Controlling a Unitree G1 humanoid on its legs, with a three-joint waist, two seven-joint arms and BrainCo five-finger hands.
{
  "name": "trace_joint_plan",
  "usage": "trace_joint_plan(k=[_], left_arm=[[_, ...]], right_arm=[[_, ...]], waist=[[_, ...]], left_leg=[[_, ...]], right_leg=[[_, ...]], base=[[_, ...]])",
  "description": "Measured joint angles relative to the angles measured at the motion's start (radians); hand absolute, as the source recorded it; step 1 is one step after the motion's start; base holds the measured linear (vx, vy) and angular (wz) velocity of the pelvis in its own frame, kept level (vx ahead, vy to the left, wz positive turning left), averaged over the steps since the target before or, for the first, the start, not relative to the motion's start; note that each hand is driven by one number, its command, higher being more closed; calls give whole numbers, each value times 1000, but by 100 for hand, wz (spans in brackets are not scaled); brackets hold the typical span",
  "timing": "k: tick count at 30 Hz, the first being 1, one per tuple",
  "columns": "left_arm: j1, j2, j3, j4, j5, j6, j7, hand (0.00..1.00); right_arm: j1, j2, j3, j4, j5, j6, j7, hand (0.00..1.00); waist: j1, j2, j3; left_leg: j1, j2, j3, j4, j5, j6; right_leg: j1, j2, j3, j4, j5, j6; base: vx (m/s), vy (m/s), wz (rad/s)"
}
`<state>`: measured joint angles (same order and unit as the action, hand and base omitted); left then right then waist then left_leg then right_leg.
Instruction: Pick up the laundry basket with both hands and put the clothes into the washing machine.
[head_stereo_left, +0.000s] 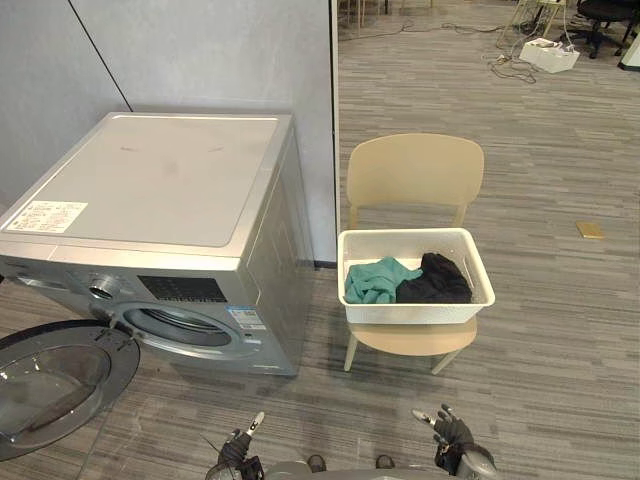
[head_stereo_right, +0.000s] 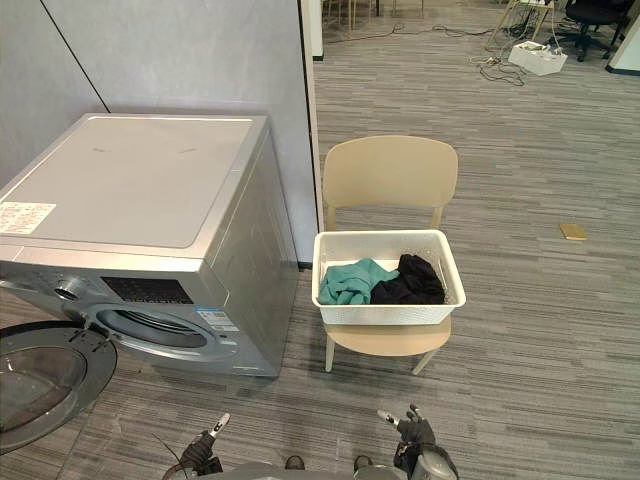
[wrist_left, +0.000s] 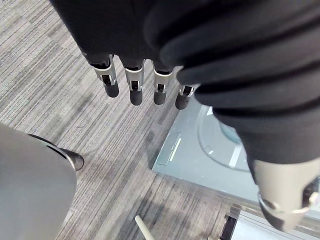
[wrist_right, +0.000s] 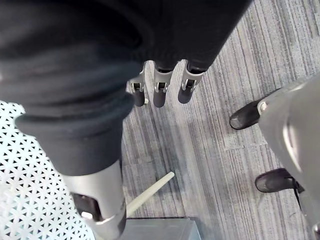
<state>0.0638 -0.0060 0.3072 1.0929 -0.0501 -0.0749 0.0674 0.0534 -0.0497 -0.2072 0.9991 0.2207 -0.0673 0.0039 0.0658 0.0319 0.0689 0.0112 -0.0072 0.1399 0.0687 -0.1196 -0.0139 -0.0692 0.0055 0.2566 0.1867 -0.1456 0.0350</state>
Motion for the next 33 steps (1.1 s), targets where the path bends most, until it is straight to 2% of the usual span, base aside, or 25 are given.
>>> trace_joint_plan(k=[3, 5, 6, 7, 8, 10, 12, 13, 14, 15, 16, 17, 18, 19, 22, 23, 27, 30, 32, 33], left_arm=[[-15, 0, -6, -2, 2, 0, 0, 0], [-26, 7, -22, -8, 3, 0, 0, 0], [-27, 11, -23, -16, 3, 0, 0, 0], [-25, 12, -25, -37, 3, 0, 0, 0], [-25, 19, -31, -43, 3, -1, 1, 0], [-33, 20, -30, -45, 3, -1, 3, 0], [-36, 18, -27, -45, 2, -1, 8, 0], [-30, 22, -17, -44, 2, -2, 11, 0], [-17, 40, -18, -42, 2, -3, 18, 0], [-14, 52, -19, -38, 3, -2, 20, 0], [-17, 36, -9, -21, 3, -2, 21, 0], [-15, 21, -5, -20, 3, -3, 21, 0], [-8, 0, 14, -19, 3, -7, 21, 0], [-8, -5, 17, -3, 3, -8, 20, 0], [-5, -4, 17, 4, 4, -9, 20, 0], [-5, -4, 15, 3, 9, -11, 20, 0], [-4, 12, 0, -3, 48, -9, 21, 0], [-5, 27, -46, -29, 67, -10, 21, 0], [-40, 42, -120, -47, 66, -11, 21, 0], [-52, 44, -136, -50, 66, -11, 20, 0]], right_arm=[[20, 0, -3, -1, 2, 4, 0, 0], [56, 19, 6, -92, 4, 9, 0, 0], [64, 25, 14, -131, 4, 9, 0, 0], [87, 32, 27, -198, 4, 9, 0, 0], [98, 34, 35, -249, 3, 9, -2, 0], [106, 34, 41, -353, 1, 12, -8, 0], [121, 38, 42, -485, -15, 8, -9, 0], [128, 43, 41, -539, -19, -1, -12, 0], [145, 51, 39, -604, -19, -19, -25, 0], [160, 55, 30, -646, -19, -28, -28, 0], [161, 39, 17, -691, -21, -31, -30, 0], [171, 30, 12, -730, -27, -35, -32, 0], [174, 4, 21, -787, -34, -39, -31, 0], [172, -14, 29, -841, -35, -41, -26, 0], [173, -30, 33, -961, -36, -54, -19, 0], [167, -38, 35, -1014, -37, -74, -18, 0], [48, -94, 57, -1060, -54, -107, -19, 0], [-186, -225, 130, -960, -77, -114, -19, 0], [-463, -362, 236, -725, -128, -121, -25, 0], [-523, -395, 263, -659, -138, -119, -26, 0]], waist=[[0, -9, 11], [-1, -34, 33], [-5, -43, 41], [-26, -57, 49], [-27, -63, 49], [-30, -67, 56], [-24, -63, 58], [-24, -71, 53], [-31, -101, 42], [-45, -128, 27], [-51, -82, 18], [-51, -62, 10], [-49, -31, -1], [-51, -15, -10], [-52, -10, -13], [-51, -7, -19], [-47, -17, -13], [-43, -8, 36], [-38, 0, 111], [-30, 5, 130]], left_leg=[[20, -12, 3, 0, -10, 14], [51, -18, 11, 18, -20, 28], [58, -19, 11, 23, -25, 35], [61, -19, 12, 38, -46, 38], [63, -14, 14, 42, -53, 34], [71, 12, 16, 41, -64, 18], [69, 58, 23, 49, -77, -4], [68, 68, 19, 54, -84, -17], [73, 63, -1, 54, -95, -36], [78, 53, -19, 53, -104, -56], [79, 95, -55, 53, -95, -79], [76, 110, -67, 50, -94, -82], [69, 135, -74, 47, -85, -97], [59, 148, -95, 42, -61, -118], [47, 167, -153, 44, -25, -135], [22, 176, -193, 47, -22, -136], [-57, 180, -268, 45, -8, -152], [-106, 176, -284, 44, -9, -152], [-157, 155, -288, 58, -3, -150], [-167, 149, -290, 65, -3, -150]], right_leg=[[-16, -7, -5, 77, -36, 23], [-149, 19, -11, 417, -59, 53], [-189, 24, -11, 505, -55, 56], [-251, 24, -16, 620, -61, 54], [-286, 4, -25, 635, -60, 53], [-308, -41, -59, 567, -61, 52], [-302, -73, -82, 406, -52, 54], [-276, -85, -76, 305, -26, 66], [-239, -118, -53, 200, 51, 90], [-214, -146, -60, 158, 49, 136], [-187, -115, -97, 139, 62, 117], [-181, -100, -106, 120, 66, 111], [-179, -77, -118, 101, 74, 99], [-172, -66, -130, 85, 79, 91], [-126, -65, -183, 37, 88, 78], [-124, -66, -224, 30, 88, 78], [-145, -73, -308, 1, 108, 49], [-183, -82, -336, 13, 127, 46], [-234, -101, -336, 31, 150, 47], [-241, -106, -335, 29, 157, 49]], base=[[137, 31, 0], [108, -10, -9], [98, -35, 12], [106, -36, 18], [109, -38, 13], [105, -99, -9], [125, -174, -22], [172, -258, 2], [201, -299, 28], [225, -322, 47], [217, -294, 36], [223, -295, 10], [184, -256, -2], [121, -192, 1], [78, -122, 49], [29, -76, 79], [-31, -47, 78], [-144, 21, 29], [-255, 34, 9], [-276, 38, 10]])
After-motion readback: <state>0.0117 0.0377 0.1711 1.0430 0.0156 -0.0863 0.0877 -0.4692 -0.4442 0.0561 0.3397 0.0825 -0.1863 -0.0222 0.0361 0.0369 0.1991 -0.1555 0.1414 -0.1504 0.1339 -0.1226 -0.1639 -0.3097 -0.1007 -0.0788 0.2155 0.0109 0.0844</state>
